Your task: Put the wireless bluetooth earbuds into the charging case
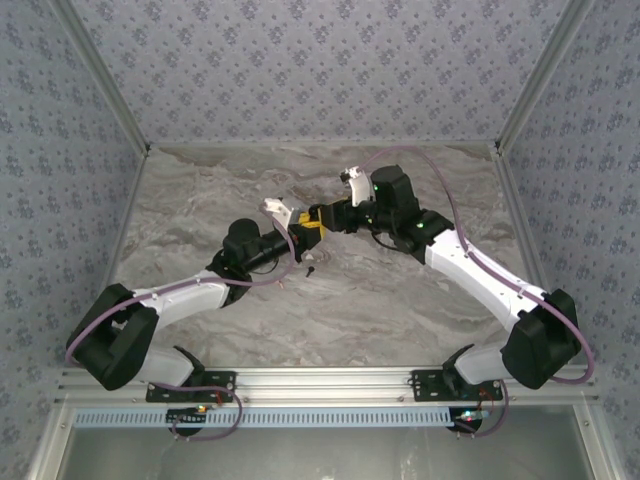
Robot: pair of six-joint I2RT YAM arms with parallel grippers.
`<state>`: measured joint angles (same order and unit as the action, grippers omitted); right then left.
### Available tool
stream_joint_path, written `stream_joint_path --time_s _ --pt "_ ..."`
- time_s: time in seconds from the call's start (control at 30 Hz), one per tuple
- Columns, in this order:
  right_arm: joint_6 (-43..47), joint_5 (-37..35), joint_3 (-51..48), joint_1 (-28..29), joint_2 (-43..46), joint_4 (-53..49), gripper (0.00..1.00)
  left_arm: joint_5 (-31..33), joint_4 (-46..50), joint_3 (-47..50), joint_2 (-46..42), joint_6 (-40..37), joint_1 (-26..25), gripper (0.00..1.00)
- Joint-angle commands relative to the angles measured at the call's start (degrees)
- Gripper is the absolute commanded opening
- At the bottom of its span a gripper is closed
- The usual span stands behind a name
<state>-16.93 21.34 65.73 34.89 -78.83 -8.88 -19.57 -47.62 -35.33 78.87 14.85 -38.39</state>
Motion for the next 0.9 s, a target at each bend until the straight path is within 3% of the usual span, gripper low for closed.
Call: stream_joint_path --time_s 0.0,0.4,0.6,0.87 --pt "1.19 -2.61 1.91 0.72 2.16 -2.29 0.48 1.59 1.57 -2.69 -2.12 -1.68 -0.41 0.11" --pt "2.44 -15.59 1.43 -1.35 5.84 -11.93 0.59 8.17 22.95 -1.98 -12.96 -10.26 -0.42 0.11" --pt "1.09 -12.77 0.80 -4.85 1.24 -16.96 0.60 10.35 31.47 -1.91 -19.16 -13.14 -0.45 0.11" --pt "-3.37 -7.03 0.91 -3.94 -9.50 -16.78 0.58 12.54 36.69 -1.75 -23.53 -13.89 -0.37 0.11"
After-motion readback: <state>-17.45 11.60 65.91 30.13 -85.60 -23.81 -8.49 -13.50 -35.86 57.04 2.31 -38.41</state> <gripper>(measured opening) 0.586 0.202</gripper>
